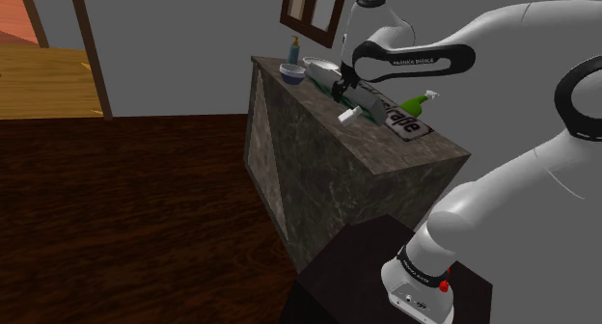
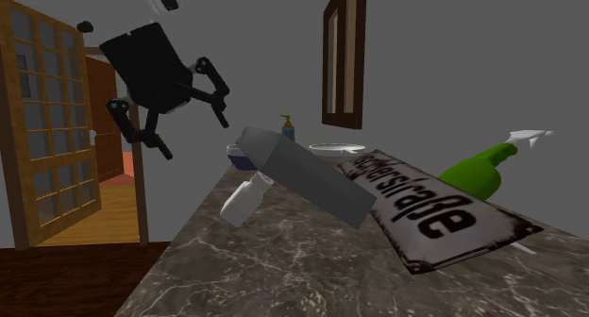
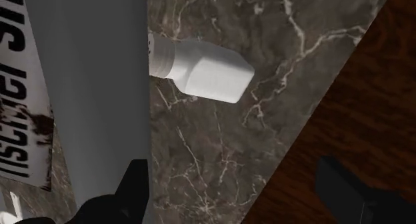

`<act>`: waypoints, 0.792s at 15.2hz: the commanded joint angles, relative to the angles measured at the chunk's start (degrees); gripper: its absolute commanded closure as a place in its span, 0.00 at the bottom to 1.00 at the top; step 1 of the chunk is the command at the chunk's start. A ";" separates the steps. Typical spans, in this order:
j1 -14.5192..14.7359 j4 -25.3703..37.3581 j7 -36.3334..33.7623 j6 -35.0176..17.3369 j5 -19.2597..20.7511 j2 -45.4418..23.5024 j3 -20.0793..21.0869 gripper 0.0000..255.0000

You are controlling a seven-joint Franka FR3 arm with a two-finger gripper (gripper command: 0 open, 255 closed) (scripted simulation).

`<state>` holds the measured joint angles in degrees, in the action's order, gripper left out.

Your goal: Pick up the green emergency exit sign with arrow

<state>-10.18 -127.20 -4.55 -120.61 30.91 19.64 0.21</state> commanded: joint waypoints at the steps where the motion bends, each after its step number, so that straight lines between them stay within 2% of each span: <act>1: -1.25 2.09 -0.76 -2.73 3.10 -3.43 -0.37 0.00; 12: -5.51 19.22 -4.88 -10.26 17.89 -20.77 -2.25 0.00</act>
<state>-15.39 -109.74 -9.05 -130.31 47.42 0.43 -1.81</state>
